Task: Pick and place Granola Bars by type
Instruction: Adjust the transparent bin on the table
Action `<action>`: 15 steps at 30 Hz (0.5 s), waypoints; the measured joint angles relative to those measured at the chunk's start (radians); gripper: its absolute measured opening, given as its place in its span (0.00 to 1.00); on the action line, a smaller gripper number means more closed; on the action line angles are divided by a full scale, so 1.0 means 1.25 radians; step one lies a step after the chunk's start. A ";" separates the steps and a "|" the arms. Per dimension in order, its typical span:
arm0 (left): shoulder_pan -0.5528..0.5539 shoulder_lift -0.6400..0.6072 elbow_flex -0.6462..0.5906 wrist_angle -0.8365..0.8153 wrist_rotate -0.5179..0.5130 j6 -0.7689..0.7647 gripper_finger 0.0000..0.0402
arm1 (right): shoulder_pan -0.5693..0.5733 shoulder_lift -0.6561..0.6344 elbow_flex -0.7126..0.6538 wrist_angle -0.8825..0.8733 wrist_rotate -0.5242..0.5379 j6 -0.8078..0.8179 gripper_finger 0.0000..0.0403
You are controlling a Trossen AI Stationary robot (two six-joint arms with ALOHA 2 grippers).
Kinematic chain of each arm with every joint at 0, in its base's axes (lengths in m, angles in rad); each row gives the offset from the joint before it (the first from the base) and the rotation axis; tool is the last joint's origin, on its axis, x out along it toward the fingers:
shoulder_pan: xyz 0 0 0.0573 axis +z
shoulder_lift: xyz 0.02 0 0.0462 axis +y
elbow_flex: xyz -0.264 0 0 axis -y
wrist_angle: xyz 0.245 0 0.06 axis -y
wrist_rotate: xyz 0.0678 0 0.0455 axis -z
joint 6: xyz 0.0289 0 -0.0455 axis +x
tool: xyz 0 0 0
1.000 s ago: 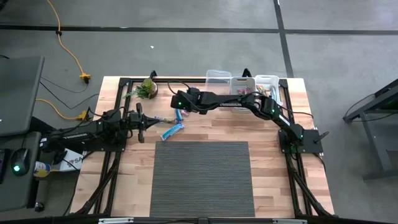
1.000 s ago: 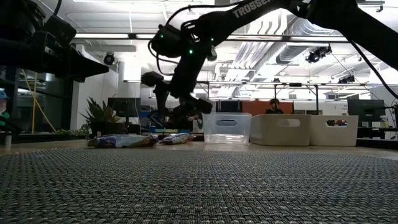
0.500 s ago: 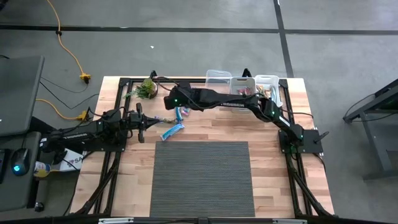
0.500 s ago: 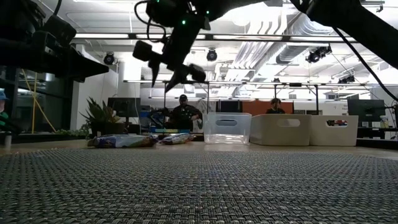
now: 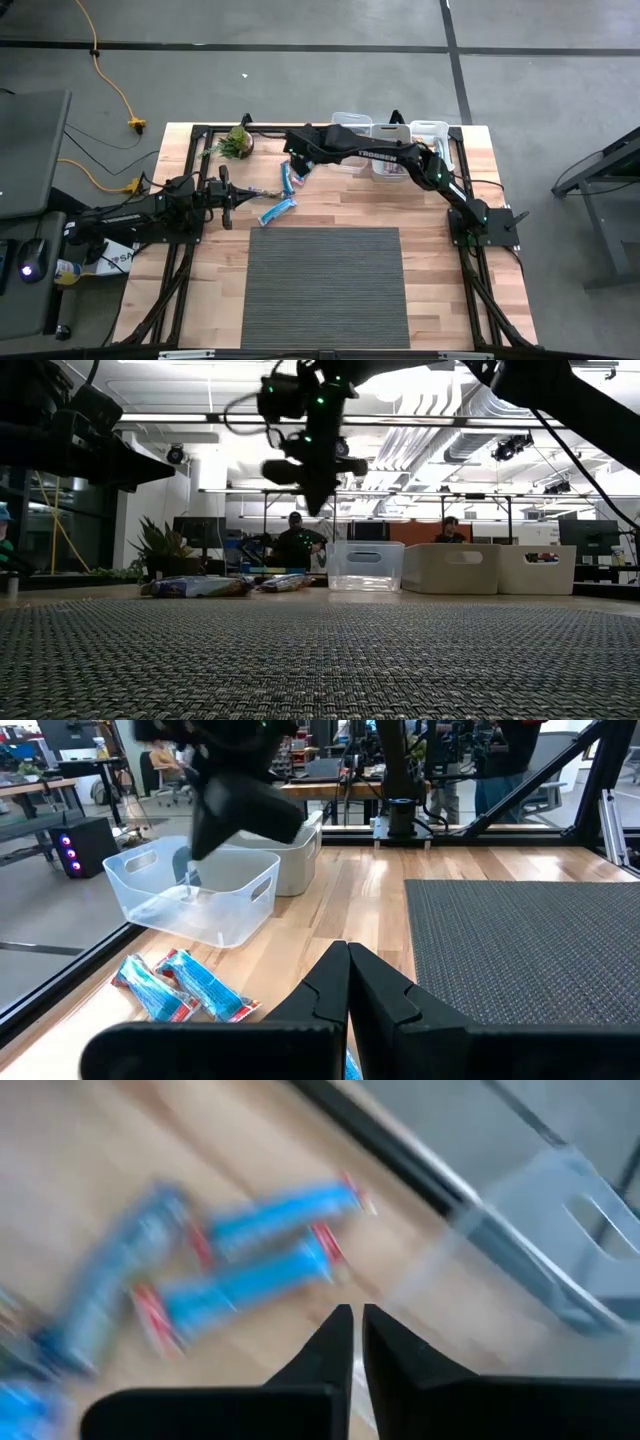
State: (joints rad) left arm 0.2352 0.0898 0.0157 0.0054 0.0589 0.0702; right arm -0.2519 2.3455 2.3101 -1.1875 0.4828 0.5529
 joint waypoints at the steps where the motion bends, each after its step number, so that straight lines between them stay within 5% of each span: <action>1: 0.000 0.000 0.000 0.000 0.000 0.000 0.00 | -0.004 0.000 -0.001 -0.035 -0.003 -0.022 0.01; 9: 0.000 0.000 0.000 0.000 0.000 0.000 0.00 | -0.037 0.000 -0.001 -0.184 -0.143 -0.270 0.10; 15: 0.000 0.000 0.000 0.000 0.000 0.000 0.00 | -0.055 0.000 -0.001 -0.199 -0.169 -0.372 0.28</action>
State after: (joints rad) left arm 0.2352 0.0898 0.0154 0.0052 0.0589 0.0703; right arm -0.3210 2.3451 2.3089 -1.4368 0.2718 0.0880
